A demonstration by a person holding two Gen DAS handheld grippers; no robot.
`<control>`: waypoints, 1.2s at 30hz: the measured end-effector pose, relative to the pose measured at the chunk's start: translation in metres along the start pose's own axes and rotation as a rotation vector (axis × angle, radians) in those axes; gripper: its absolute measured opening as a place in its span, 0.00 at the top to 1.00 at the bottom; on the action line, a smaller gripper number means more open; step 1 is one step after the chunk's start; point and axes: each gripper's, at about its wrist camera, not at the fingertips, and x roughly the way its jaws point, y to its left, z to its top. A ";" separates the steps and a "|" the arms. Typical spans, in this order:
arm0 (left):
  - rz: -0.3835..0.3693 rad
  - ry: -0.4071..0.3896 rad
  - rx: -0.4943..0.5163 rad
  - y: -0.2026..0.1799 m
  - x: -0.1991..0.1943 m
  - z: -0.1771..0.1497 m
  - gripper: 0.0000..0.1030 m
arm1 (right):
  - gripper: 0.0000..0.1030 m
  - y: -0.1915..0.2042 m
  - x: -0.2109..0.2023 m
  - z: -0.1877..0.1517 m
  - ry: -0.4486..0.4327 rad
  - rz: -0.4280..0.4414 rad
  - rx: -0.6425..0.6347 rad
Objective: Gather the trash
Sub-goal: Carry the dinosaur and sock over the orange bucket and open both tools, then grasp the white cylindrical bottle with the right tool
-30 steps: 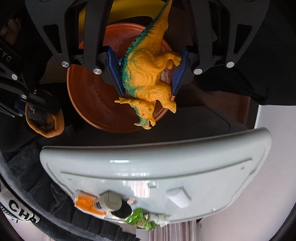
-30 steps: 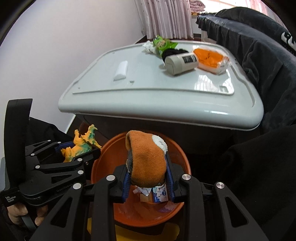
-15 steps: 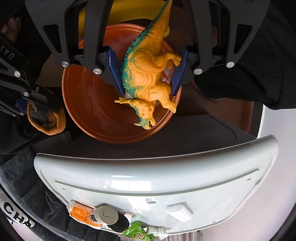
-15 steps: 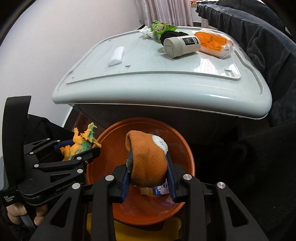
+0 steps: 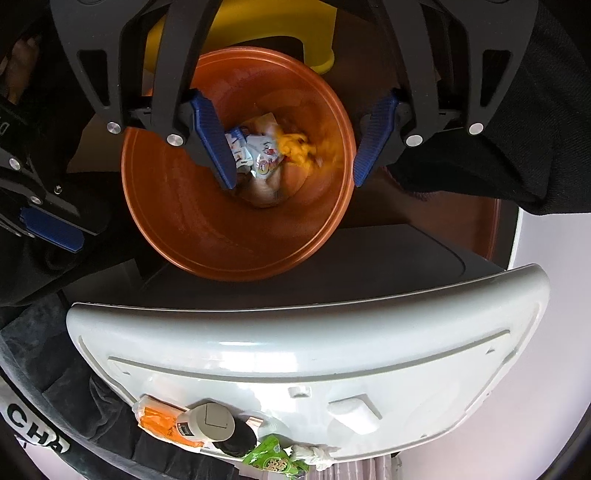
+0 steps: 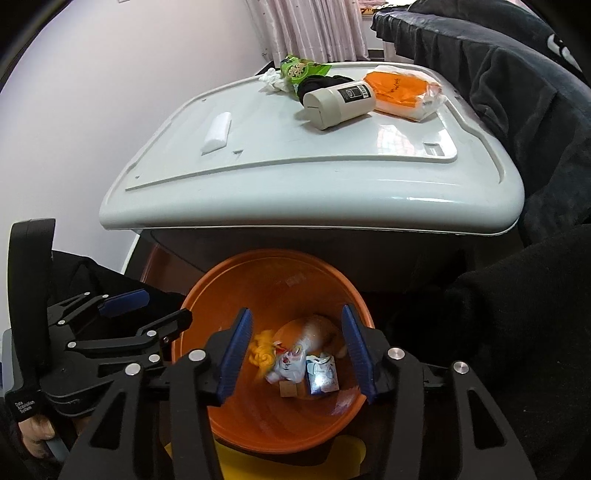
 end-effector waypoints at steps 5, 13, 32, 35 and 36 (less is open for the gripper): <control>-0.005 -0.014 -0.019 0.006 -0.005 0.002 0.37 | 0.48 -0.005 -0.003 0.007 -0.013 0.001 0.015; -0.029 -0.095 -0.066 0.022 -0.023 0.021 0.32 | 0.36 -0.013 -0.003 0.069 -0.093 -0.046 -0.017; -0.051 -0.088 -0.123 0.038 -0.001 0.038 0.31 | 0.07 -0.025 0.097 0.221 -0.031 -0.026 -0.370; -0.051 -0.090 -0.112 0.036 0.000 0.038 0.31 | 0.07 -0.023 0.109 0.225 -0.026 -0.009 -0.382; -0.053 -0.093 -0.109 0.035 0.000 0.038 0.31 | 0.07 -0.022 0.114 0.226 -0.027 -0.017 -0.393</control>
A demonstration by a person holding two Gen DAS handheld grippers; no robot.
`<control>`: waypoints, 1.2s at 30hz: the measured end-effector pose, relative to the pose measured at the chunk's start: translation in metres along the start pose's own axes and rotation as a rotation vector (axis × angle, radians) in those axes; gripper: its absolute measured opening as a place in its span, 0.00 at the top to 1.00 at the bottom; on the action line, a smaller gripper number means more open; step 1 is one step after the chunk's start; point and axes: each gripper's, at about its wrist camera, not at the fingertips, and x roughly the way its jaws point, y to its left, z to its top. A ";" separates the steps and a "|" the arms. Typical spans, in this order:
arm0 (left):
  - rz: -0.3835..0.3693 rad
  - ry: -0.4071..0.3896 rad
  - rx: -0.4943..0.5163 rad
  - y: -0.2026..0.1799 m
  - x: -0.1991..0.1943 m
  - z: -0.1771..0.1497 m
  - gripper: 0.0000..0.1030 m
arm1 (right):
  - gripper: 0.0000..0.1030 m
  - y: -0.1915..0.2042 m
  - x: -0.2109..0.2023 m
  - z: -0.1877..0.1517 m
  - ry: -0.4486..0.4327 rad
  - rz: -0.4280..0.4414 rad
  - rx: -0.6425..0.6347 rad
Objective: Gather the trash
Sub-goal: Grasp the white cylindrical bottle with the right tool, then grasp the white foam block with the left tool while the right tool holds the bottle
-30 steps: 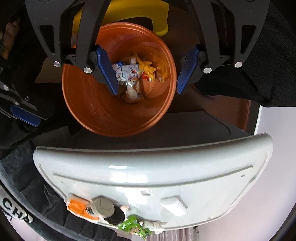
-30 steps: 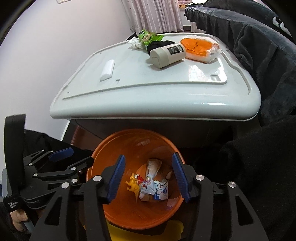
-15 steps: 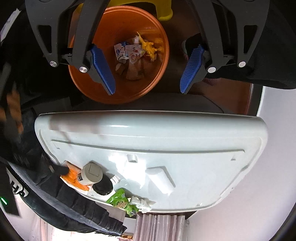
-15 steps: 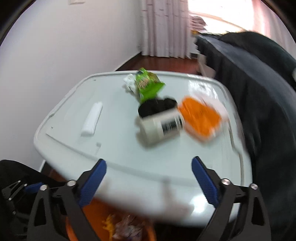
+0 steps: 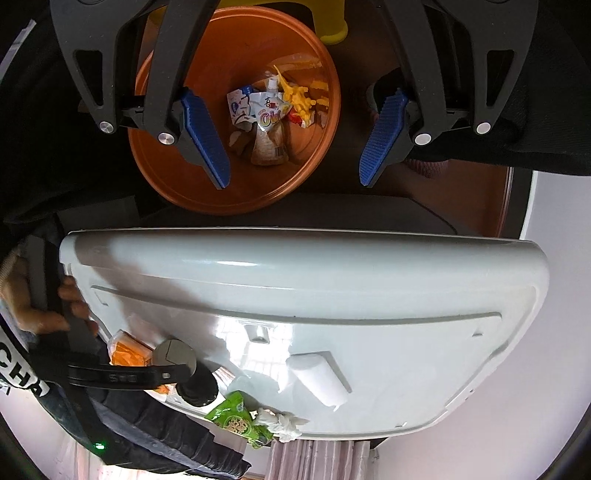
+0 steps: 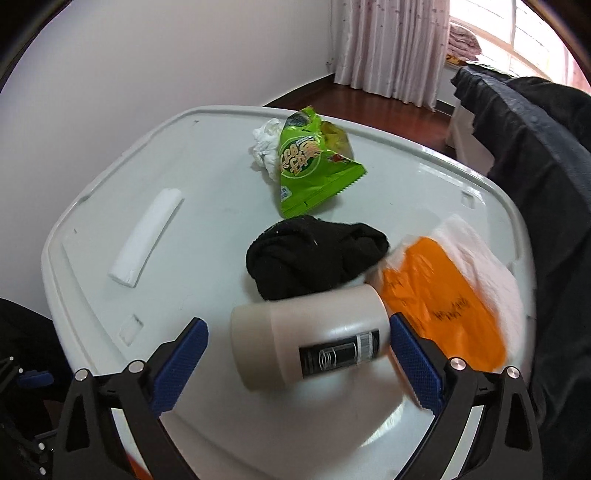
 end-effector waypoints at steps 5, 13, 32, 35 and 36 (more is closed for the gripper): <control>-0.009 -0.015 0.001 -0.002 -0.002 0.002 0.31 | 0.18 0.008 0.010 -0.001 0.006 -0.036 -0.018; 0.026 -0.024 0.011 -0.007 -0.005 0.007 0.31 | 0.19 0.025 -0.012 -0.006 0.000 -0.080 -0.004; 0.170 -0.170 -0.030 0.002 0.023 0.123 0.31 | 0.19 0.009 -0.108 -0.064 -0.176 -0.117 0.318; 0.174 -0.163 -0.033 0.005 0.030 0.129 0.31 | 0.19 0.002 -0.113 -0.071 -0.194 -0.107 0.379; 0.178 -0.163 -0.036 0.006 0.033 0.132 0.31 | 0.19 -0.001 -0.112 -0.073 -0.195 -0.103 0.402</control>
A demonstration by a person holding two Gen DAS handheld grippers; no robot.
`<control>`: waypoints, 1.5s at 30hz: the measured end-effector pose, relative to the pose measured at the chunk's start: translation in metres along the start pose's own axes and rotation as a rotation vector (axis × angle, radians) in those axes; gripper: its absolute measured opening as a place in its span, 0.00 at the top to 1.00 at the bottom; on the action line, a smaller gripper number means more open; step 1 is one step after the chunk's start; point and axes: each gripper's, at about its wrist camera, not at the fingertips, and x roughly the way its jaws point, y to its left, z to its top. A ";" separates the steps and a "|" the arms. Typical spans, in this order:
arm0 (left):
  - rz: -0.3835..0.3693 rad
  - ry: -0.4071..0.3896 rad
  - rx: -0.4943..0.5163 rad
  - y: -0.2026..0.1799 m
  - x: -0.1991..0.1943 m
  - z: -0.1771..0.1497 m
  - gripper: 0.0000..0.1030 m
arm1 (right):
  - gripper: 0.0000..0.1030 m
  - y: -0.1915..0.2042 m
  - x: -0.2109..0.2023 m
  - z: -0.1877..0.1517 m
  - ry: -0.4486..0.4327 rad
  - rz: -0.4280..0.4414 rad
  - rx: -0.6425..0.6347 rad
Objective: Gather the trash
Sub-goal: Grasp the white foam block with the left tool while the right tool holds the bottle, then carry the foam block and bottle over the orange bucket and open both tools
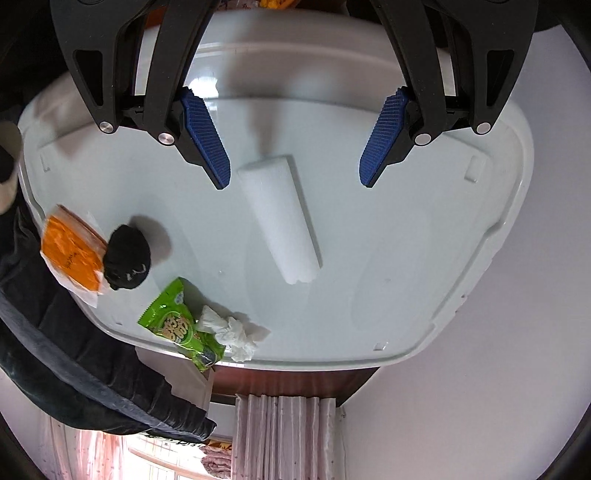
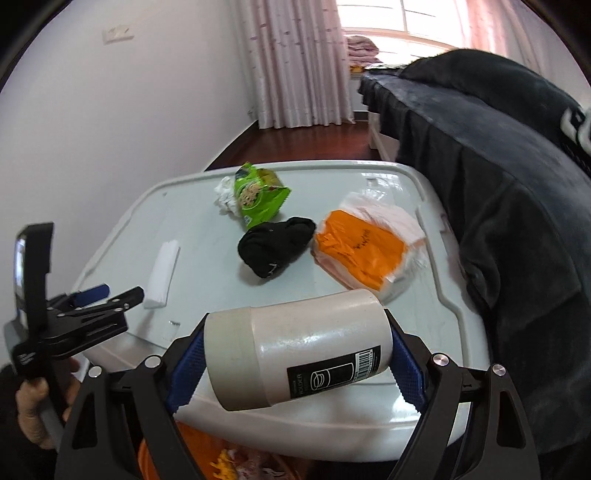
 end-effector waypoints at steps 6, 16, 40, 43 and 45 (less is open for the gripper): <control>0.005 0.016 -0.019 0.002 0.018 0.007 0.31 | 0.19 -0.008 0.010 0.000 0.024 -0.003 0.049; 0.009 0.067 -0.035 -0.004 0.059 0.022 0.32 | 0.19 -0.004 0.011 -0.001 0.016 -0.003 0.025; -0.019 0.003 -0.022 -0.017 0.045 0.022 0.80 | 0.19 0.004 0.020 -0.005 0.039 -0.009 -0.006; -0.003 -0.014 -0.008 -0.016 0.036 0.018 0.80 | 0.19 0.006 0.021 -0.007 0.040 -0.018 -0.013; -0.004 -0.019 -0.008 -0.015 0.029 0.015 0.81 | 0.19 0.008 0.021 -0.008 0.041 -0.017 -0.011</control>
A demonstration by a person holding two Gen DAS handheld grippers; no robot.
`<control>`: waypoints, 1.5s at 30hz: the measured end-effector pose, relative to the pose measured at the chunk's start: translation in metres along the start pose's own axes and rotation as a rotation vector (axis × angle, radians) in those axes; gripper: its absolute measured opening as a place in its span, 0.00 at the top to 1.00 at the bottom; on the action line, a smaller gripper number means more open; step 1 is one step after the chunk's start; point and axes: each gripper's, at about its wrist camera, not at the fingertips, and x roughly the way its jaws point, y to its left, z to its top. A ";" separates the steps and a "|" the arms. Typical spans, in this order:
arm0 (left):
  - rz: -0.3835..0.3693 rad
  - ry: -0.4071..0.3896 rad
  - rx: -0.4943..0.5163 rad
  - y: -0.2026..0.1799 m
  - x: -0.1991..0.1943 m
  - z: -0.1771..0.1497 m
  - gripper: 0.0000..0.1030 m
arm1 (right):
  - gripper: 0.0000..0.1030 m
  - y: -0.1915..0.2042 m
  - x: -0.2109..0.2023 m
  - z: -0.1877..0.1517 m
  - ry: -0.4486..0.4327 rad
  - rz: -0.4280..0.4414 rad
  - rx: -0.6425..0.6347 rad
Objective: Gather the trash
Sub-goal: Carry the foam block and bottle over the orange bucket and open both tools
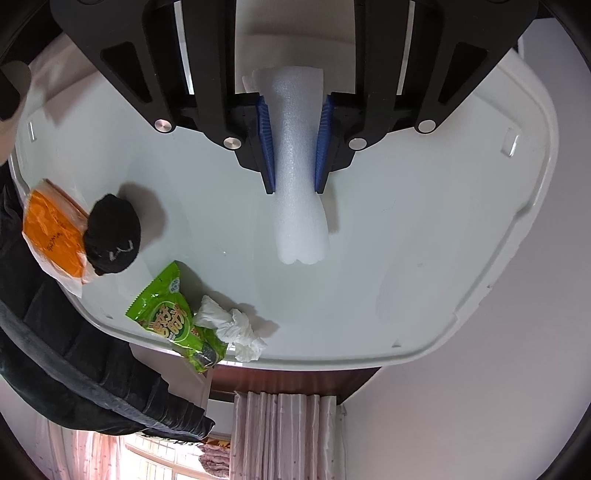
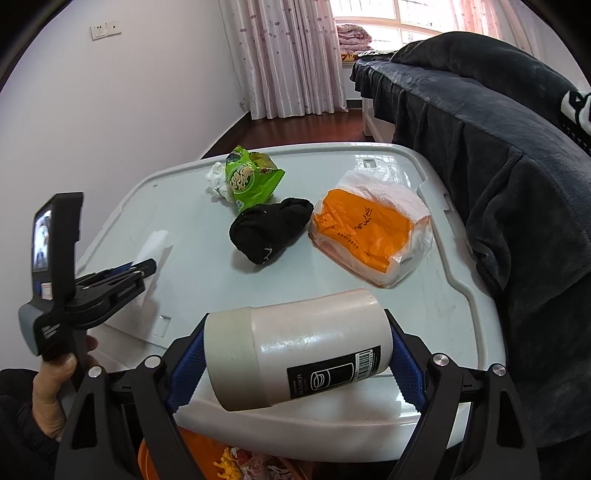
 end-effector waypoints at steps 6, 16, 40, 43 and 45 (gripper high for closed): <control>-0.028 -0.031 0.000 -0.003 -0.029 -0.006 0.80 | 0.19 0.009 -0.005 -0.005 -0.013 0.000 -0.019; -0.107 -0.044 0.021 -0.003 -0.085 -0.044 0.80 | 0.19 0.023 -0.029 -0.053 -0.021 0.009 -0.043; -0.169 0.224 0.115 0.001 -0.119 -0.174 0.79 | 0.18 0.046 -0.089 -0.131 0.007 0.030 -0.065; -0.172 0.253 0.127 -0.002 -0.110 -0.177 0.79 | 0.18 0.046 -0.077 -0.133 0.040 0.040 -0.062; -0.171 0.276 0.135 -0.003 -0.103 -0.180 0.79 | 0.18 0.045 -0.070 -0.135 0.065 0.046 -0.054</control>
